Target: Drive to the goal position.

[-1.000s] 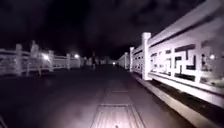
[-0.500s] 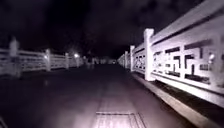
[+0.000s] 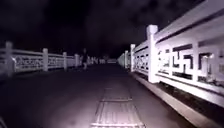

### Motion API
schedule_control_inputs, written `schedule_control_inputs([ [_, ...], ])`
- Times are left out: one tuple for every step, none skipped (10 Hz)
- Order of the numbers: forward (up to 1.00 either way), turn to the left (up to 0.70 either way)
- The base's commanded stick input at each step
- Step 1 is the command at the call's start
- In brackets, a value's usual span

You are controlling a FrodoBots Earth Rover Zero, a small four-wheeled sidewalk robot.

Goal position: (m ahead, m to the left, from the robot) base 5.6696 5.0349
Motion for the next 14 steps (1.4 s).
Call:
schedule_control_inputs([
  [0.45, 0.00],
  [0.45, 0.00],
  [0.45, 0.00],
  [0.45, 0.00],
  [0.45, 0.00],
  [0.45, 0.00],
  [0.45, 0.00],
  [0.45, 0.00],
  [0.45, 0.00],
  [0.45, 0.00],
  [0.45, 0.00],
  [0.45, 0.00],
  [0.45, 0.00],
  [0.45, 0.00],
])
